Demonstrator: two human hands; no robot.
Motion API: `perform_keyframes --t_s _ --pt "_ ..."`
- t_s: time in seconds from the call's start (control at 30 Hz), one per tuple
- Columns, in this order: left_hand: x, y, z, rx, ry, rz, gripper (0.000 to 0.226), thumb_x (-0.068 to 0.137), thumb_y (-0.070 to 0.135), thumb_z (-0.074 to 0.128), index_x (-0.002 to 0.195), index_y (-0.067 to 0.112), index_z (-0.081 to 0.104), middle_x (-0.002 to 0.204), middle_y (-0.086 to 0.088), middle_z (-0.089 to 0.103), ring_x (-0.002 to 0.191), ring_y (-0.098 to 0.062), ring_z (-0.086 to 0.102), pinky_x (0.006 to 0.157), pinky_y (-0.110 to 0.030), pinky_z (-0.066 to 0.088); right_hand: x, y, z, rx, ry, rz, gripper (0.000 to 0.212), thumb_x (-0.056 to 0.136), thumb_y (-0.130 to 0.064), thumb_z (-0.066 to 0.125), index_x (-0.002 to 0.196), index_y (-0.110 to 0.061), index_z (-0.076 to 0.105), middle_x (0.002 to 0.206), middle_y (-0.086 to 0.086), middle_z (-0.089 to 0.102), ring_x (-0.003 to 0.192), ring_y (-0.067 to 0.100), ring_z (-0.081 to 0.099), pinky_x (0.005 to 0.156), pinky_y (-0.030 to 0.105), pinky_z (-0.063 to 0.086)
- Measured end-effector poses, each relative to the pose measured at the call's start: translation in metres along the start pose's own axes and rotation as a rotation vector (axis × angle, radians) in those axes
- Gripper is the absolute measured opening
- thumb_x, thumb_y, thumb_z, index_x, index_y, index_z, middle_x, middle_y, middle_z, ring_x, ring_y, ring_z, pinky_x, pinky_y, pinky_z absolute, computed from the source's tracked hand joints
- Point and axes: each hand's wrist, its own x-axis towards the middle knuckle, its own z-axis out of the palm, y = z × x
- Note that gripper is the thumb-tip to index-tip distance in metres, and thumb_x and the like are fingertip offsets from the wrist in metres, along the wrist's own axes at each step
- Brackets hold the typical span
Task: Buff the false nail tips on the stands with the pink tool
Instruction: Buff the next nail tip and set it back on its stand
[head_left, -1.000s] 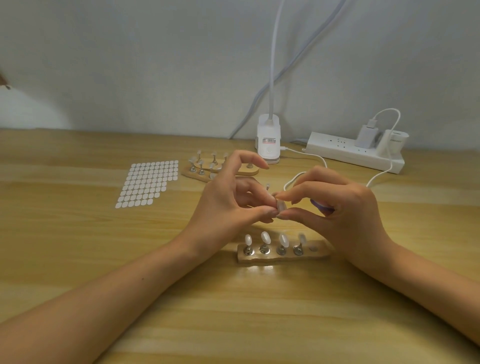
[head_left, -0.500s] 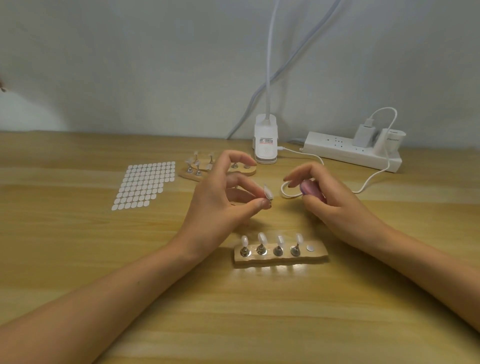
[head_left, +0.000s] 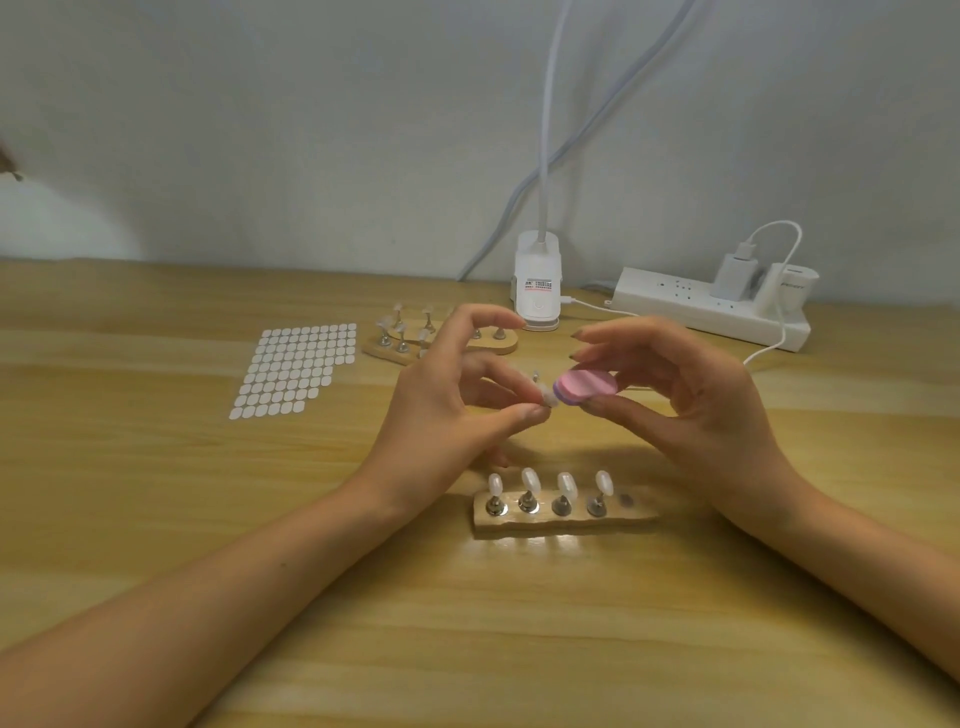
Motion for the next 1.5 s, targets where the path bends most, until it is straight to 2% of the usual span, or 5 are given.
perform_keyframes --t_s 0.4,0.6,0.73,1.27,1.5 --pt "-0.0017 -0.0017 0.0009 0.054 0.006 0.084 0.056 0.079 0.007 0.083 0.121 0.024 0.05 0.08 0.0 0.078 0.078 -0.014 0.076 0.057 -0.012 0.049 0.0005 0.0014 0.0028 -0.246 -0.032 -0.168 0.022 0.085 -0.017 0.073 0.106 -0.012 0.074 0.102 0.002 0.072 0.098 0.016 0.067 0.084 0.036 0.055" --pt "-0.0025 0.0 0.0014 0.044 -0.002 0.081 0.052 0.079 0.018 0.083 0.117 0.024 0.049 0.082 0.001 0.078 0.078 -0.015 0.076 0.058 -0.02 0.051 -0.0007 -0.0012 0.005 -0.253 -0.047 -0.224 0.022 0.084 -0.016 0.075 0.105 -0.01 0.075 0.1 0.004 0.071 0.096 0.014 0.067 0.082 0.031 0.055" --pt "-0.0011 -0.001 0.0 -0.015 -0.014 0.051 0.052 0.08 0.006 0.082 0.116 0.024 0.049 0.085 -0.003 0.078 0.078 -0.017 0.076 0.051 -0.021 0.051 0.0003 0.0 0.0011 -0.256 -0.013 -0.185 0.022 0.083 -0.012 0.076 0.104 -0.009 0.075 0.098 0.005 0.07 0.094 0.017 0.067 0.08 0.038 0.055" --pt "-0.0001 -0.0022 -0.0004 -0.117 -0.044 0.018 0.052 0.076 0.014 0.082 0.113 0.016 0.046 0.085 -0.009 0.078 0.077 -0.024 0.077 0.058 -0.027 0.057 -0.0019 -0.0001 0.0016 -0.225 -0.034 -0.224 0.024 0.083 -0.012 0.075 0.107 -0.011 0.074 0.099 0.006 0.068 0.094 0.018 0.066 0.08 0.031 0.055" --pt "0.0004 -0.0039 -0.0017 -0.136 -0.033 0.007 0.048 0.082 0.001 0.078 0.115 0.012 0.045 0.086 -0.01 0.078 0.078 -0.025 0.077 0.059 -0.026 0.057 -0.0005 0.0017 0.0012 -0.226 -0.032 -0.234 0.024 0.084 -0.013 0.074 0.108 -0.012 0.074 0.099 0.004 0.068 0.094 0.018 0.066 0.078 0.033 0.056"
